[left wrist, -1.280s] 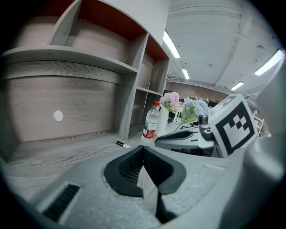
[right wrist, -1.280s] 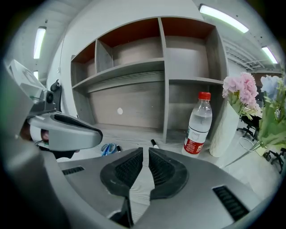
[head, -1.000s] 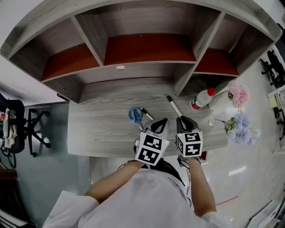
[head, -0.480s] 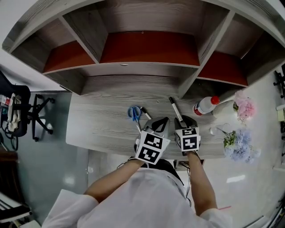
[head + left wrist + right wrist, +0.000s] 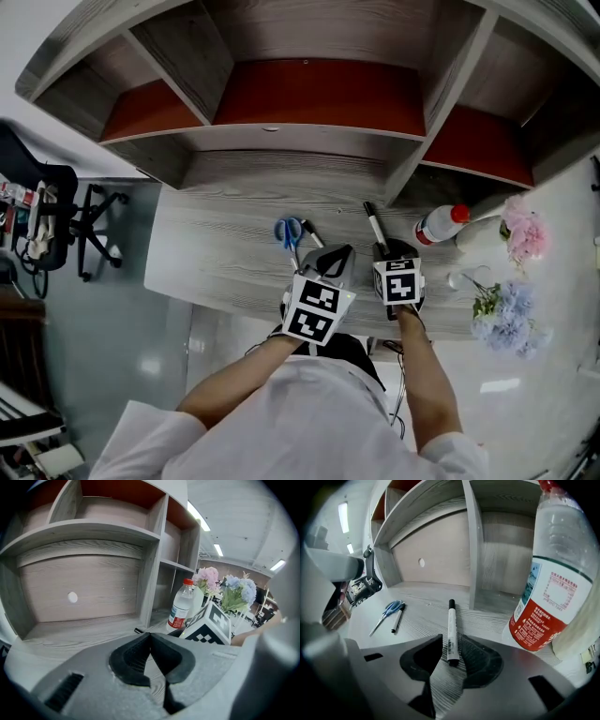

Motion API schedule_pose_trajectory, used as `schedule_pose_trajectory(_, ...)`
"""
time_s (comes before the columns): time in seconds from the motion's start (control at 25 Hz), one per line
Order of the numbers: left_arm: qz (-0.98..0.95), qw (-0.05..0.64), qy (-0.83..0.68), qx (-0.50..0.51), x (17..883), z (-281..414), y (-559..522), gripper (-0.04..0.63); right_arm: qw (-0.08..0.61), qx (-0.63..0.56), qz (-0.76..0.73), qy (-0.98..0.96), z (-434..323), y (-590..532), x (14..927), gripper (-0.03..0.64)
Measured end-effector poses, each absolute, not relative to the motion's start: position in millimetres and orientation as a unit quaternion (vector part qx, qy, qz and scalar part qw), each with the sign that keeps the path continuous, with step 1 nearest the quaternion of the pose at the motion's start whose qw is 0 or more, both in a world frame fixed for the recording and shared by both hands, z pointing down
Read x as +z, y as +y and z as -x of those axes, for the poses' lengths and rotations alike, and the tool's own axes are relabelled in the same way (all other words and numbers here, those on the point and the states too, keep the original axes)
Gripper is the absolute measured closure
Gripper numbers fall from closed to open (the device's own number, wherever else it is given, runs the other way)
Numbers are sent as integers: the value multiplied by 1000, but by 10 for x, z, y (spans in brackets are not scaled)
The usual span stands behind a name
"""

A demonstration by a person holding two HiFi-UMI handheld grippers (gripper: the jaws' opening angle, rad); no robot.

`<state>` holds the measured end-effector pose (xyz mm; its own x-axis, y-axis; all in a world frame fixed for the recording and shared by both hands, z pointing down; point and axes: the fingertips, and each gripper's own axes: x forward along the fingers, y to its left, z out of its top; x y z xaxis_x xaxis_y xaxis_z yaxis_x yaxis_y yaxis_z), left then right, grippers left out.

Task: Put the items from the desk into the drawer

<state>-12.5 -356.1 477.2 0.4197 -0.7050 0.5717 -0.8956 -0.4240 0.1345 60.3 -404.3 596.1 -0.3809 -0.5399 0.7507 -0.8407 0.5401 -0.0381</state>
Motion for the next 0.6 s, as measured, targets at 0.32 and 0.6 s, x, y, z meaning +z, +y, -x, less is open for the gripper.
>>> schedule_pose_trajectory(0.32, -802, 219, -510, 221, 4767, 201, -3479, 592, 360, 197, -426, -806, -583, -4037, 5968, 542)
schedule_pose_trajectory(0.6, -800, 218, -513, 223, 4771, 254, -3436, 592, 358, 191, -430, -806, -607, -4029, 5952, 561)
